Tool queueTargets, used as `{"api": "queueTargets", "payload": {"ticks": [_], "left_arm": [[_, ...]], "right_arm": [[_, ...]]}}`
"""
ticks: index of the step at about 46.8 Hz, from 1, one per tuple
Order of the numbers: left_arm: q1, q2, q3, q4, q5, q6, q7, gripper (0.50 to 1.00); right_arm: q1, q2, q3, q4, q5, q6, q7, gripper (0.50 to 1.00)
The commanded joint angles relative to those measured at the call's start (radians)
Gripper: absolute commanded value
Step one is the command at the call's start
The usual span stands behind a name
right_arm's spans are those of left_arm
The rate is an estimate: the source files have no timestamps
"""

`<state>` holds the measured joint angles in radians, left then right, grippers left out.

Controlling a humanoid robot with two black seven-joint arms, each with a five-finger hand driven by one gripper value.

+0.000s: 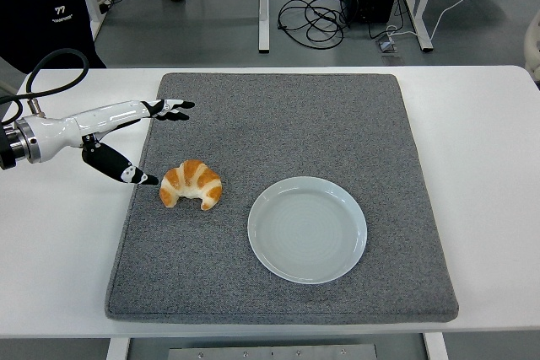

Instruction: Place the bread on the plate

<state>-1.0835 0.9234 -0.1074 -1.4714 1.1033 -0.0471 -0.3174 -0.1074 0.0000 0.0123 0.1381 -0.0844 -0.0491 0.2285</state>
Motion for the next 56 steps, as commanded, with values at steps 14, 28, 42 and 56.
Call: {"api": "queueTargets", "payload": {"ticks": [14,28,42,56], "left_arm": [[0.062,-0.051,0.0,0.062,0.075,0.113,-0.011,0.918],[0.146,-0.153,0.0,0.151,0.076,0.214,-0.026,0.918],[0.178,-0.244,0.0,0.218,0.073,0.262,-0.061,0.916],[0.203,-0.265,0.0,0.247,0.072,0.274,-0.065,0.916]], "right_arm": [[0.0,0.0,0.0,0.0,0.0,0.0,0.0,1.0],[0.0,0.0,0.0,0.0,0.0,0.0,0.0,1.0],[0.0,0.0,0.0,0.0,0.0,0.0,0.0,1.0],[0.0,0.0,0.0,0.0,0.0,0.0,0.0,1.0]]}}
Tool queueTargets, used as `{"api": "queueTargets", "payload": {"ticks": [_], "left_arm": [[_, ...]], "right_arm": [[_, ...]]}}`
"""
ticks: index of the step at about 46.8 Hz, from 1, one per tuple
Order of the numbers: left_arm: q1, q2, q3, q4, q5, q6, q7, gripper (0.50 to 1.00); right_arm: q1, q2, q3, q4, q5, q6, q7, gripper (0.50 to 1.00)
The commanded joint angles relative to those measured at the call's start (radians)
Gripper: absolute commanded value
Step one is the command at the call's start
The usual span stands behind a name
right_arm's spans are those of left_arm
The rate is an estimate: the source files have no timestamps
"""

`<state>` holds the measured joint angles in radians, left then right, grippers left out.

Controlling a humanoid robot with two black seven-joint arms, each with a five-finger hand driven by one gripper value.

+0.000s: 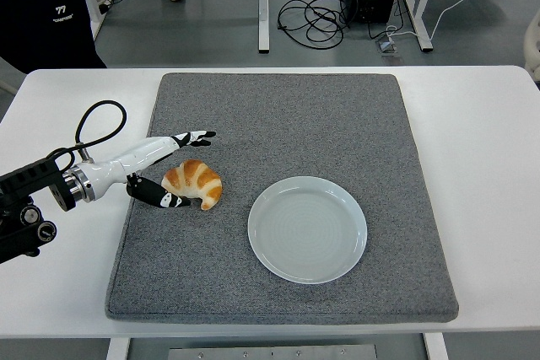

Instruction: Place the bread on the plate

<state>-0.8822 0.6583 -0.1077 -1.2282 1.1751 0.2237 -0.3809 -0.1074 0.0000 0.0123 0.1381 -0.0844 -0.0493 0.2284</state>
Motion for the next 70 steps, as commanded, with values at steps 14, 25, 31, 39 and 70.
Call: {"api": "queueTargets", "payload": {"ticks": [14,25,31,39,70], "left_arm": [[0.014,-0.037,-0.001,0.058,-0.006,0.02,-0.032,0.916],[0.017,-0.052,-0.001,0.078,-0.011,0.019,-0.033,0.916],[0.02,-0.059,-0.001,0.084,-0.011,0.02,-0.033,0.916],[0.022,-0.075,-0.003,0.107,-0.011,0.02,-0.046,0.916],[0.022,-0.123,0.0,0.17,-0.011,0.019,-0.069,0.796]], "right_arm": [[0.0,0.0,0.0,0.0,0.0,0.0,0.0,1.0],[0.0,0.0,0.0,0.0,0.0,0.0,0.0,1.0],[0.0,0.0,0.0,0.0,0.0,0.0,0.0,1.0],[0.0,0.0,0.0,0.0,0.0,0.0,0.0,1.0],[0.0,0.0,0.0,0.0,0.0,0.0,0.0,1.0]]}}
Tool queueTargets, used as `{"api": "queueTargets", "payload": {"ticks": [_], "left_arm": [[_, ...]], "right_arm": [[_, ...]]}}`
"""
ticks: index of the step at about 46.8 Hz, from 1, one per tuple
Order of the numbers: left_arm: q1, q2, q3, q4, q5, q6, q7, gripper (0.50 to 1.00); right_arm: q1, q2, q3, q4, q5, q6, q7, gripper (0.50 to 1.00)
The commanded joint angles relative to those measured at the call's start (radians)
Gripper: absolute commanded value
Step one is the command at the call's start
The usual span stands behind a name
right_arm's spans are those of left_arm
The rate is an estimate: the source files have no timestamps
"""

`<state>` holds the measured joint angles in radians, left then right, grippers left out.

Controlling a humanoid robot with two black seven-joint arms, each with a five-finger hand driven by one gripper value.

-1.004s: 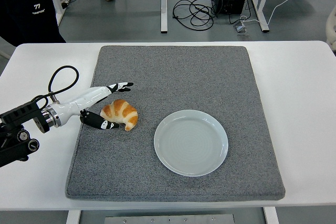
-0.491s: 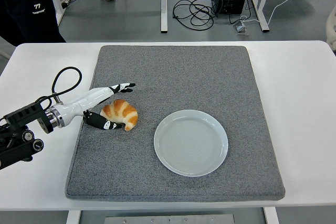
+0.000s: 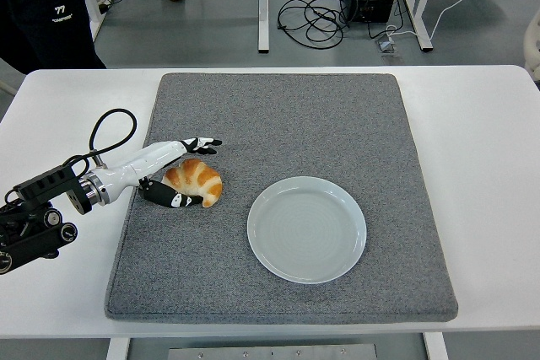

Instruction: Place the bread on the plate

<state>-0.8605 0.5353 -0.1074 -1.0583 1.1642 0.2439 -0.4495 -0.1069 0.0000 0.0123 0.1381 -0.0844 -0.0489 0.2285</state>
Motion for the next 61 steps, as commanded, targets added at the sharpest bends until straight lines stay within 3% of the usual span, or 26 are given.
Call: {"api": "queueTargets", "payload": {"ticks": [1,11,17,23,44,50,61], "left_arm": [[0.0,0.0,0.0,0.0,0.0,-0.002,0.0,0.786],[-0.002,0.002,0.0,0.0,0.0,-0.002,0.0,0.684],[-0.011,0.002,0.0,0.0,0.0,-0.003,0.0,0.568],[-0.02,0.0,0.0,0.0,-0.001,-0.003,0.0,0.502],[-0.043,0.003,0.002,0.0,-0.05,-0.02,0.014,0.5],[-0.069,0.008,0.0,-0.002,-0.119,-0.109,0.009,0.5],[-0.184,0.0,0.0,-0.002,-0.158,-0.129,0.018,0.5]], "right_arm": [[0.0,0.0,0.0,0.0,0.0,0.0,0.0,1.0],[0.0,0.0,0.0,0.0,0.0,0.0,0.0,1.0],[0.0,0.0,0.0,0.0,0.0,0.0,0.0,1.0],[0.0,0.0,0.0,0.0,0.0,0.0,0.0,1.0],[0.0,0.0,0.0,0.0,0.0,0.0,0.0,1.0],[0.0,0.0,0.0,0.0,0.0,0.0,0.0,1.0],[0.0,0.0,0.0,0.0,0.0,0.0,0.002,1.0]]}}
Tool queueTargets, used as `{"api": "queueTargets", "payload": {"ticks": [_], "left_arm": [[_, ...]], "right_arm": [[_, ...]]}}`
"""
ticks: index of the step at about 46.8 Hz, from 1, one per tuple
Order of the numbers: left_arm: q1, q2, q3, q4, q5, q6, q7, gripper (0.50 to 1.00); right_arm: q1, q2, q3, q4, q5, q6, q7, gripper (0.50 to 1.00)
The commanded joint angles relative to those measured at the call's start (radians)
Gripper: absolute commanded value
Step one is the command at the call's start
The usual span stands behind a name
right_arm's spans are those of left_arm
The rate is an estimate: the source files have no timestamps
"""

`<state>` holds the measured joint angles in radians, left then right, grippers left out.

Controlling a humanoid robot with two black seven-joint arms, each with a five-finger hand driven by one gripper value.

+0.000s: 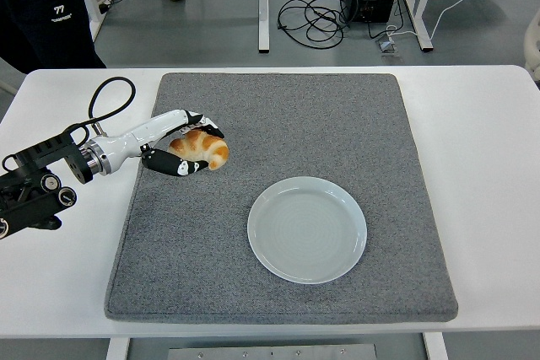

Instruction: Place the bread on the plate

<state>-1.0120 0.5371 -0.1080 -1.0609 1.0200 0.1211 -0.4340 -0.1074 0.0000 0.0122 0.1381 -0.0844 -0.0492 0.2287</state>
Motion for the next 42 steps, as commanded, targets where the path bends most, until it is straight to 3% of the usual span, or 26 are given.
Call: {"api": "queueTargets", "payload": {"ticks": [1,10,25,36,42], "left_arm": [[-0.048,-0.003,0.001,0.001,-0.021,-0.012,0.006,0.5],[-0.206,-0.048,0.001,0.001,-0.119,-0.11,0.06,0.5],[-0.312,-0.164,0.001,-0.024,-0.141,-0.132,0.173,0.5],[-0.333,-0.17,0.008,-0.09,-0.14,-0.136,0.227,0.5],[-0.372,-0.177,0.056,-0.123,-0.14,-0.135,0.232,0.5]], "right_arm": [[0.0,0.0,0.0,0.0,0.0,0.0,0.0,1.0],[0.0,0.0,0.0,0.0,0.0,0.0,0.0,1.0],[0.0,0.0,0.0,0.0,0.0,0.0,0.0,1.0],[0.0,0.0,0.0,0.0,0.0,0.0,0.0,1.0],[0.0,0.0,0.0,0.0,0.0,0.0,0.0,1.0]]}}
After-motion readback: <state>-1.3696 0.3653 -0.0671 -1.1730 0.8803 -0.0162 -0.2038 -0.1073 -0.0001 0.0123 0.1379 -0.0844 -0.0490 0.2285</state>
